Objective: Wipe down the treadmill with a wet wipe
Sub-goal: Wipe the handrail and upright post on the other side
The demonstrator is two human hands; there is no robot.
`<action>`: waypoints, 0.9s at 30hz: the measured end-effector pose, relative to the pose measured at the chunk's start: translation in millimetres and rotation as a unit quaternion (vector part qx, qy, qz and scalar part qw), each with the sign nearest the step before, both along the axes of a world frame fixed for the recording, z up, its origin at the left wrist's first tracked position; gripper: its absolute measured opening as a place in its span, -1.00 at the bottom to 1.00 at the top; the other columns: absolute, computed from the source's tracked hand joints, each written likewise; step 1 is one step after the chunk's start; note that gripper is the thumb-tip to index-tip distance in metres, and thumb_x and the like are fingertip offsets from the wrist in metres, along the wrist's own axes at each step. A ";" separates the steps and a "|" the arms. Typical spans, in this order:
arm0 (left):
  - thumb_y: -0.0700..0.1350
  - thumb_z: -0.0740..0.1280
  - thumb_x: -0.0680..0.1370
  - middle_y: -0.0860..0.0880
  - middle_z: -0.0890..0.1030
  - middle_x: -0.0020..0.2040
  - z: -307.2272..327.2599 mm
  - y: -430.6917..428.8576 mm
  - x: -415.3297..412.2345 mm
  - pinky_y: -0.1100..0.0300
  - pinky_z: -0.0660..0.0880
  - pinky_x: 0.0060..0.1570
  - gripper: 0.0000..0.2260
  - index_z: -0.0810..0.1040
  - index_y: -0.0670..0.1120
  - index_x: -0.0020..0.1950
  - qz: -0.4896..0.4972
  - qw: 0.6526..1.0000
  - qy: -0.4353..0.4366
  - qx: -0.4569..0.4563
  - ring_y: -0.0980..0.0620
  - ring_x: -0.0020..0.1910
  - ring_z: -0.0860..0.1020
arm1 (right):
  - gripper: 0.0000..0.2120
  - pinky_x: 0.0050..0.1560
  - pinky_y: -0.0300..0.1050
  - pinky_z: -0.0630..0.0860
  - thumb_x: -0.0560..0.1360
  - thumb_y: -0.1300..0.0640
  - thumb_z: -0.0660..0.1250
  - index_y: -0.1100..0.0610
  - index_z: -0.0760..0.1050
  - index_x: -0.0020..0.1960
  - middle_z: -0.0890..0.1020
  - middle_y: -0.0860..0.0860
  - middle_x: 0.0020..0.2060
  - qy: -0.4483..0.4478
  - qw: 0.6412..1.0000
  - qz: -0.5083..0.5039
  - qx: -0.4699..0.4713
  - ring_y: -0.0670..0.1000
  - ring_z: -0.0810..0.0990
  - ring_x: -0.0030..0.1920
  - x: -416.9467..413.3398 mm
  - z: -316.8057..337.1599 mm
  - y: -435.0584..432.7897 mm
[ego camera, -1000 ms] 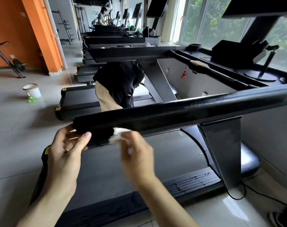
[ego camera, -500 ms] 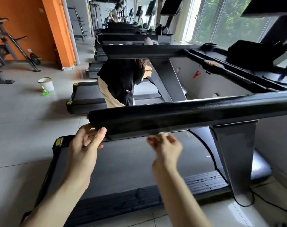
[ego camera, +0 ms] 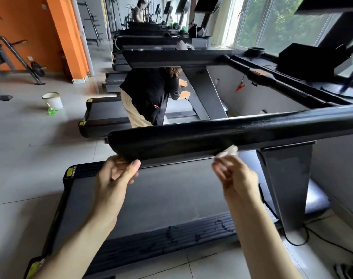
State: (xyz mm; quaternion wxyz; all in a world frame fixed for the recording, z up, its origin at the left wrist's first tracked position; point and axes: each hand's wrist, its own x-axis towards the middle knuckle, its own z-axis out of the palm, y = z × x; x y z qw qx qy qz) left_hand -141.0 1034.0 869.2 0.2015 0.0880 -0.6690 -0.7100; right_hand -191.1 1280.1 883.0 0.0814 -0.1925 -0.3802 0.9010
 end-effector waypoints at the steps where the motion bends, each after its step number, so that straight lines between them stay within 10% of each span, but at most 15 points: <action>1: -0.18 0.46 0.57 0.03 0.71 -0.15 -3.4 2.5 -0.8 0.08 0.55 -0.10 -0.87 0.63 -0.15 0.09 -0.005 1.000 -0.018 0.022 -0.04 -0.13 0.67 | -0.87 -0.41 -0.23 0.53 0.51 0.42 0.36 0.24 0.55 -0.17 0.59 0.08 -0.38 0.006 0.998 -0.055 0.004 -0.05 0.51 -0.46 -2.1 1.7 6.8; 10: -0.10 0.32 0.62 -0.03 0.69 -0.20 -5.7 84.3 -19.1 0.12 0.47 -0.09 -0.83 0.65 -0.11 0.13 -0.164 0.935 -0.189 0.250 -0.03 -0.14 0.63 | -0.86 -0.25 0.12 0.56 0.60 0.16 0.38 0.12 0.52 -0.13 0.58 0.06 -0.33 0.137 0.905 -0.072 0.397 0.01 0.52 -0.32 11.3 -26.5 -38.9; 16: -0.07 0.43 0.55 -0.07 0.67 -0.10 11.0 130.7 -37.6 0.13 0.48 -0.08 -0.94 0.60 -0.04 -0.04 -0.203 0.920 -0.188 0.278 0.01 -0.18 0.65 | -0.81 -0.21 -0.23 0.39 0.55 0.26 0.34 0.09 0.43 -0.21 0.60 0.03 -0.26 0.093 0.788 -0.269 0.546 -0.01 0.48 -0.27 -27.0 -19.1 71.8; 21: -0.08 0.43 0.55 -0.06 0.67 -0.07 13.1 160.7 -49.5 0.14 0.49 -0.06 -0.95 0.60 -0.03 -0.05 -0.201 0.917 -0.198 0.281 0.02 -0.16 0.65 | -0.79 -0.08 -0.08 0.41 0.57 0.09 0.26 0.15 0.50 -0.20 0.62 0.12 -0.23 0.010 0.780 -0.374 0.502 0.18 0.59 -0.14 -57.1 -11.8 138.1; 27: -0.02 0.45 0.33 -0.06 0.70 -0.09 15.9 198.8 -56.9 0.13 0.47 -0.08 -0.78 0.65 -0.02 -0.05 -0.195 0.926 -0.190 0.261 0.01 -0.15 0.65 | -0.68 -0.10 -0.18 0.49 0.53 0.39 0.34 -0.03 0.43 -0.02 0.59 -0.03 -0.16 0.241 0.738 -0.216 0.592 -0.03 0.57 -0.16 -19.4 -14.0 71.3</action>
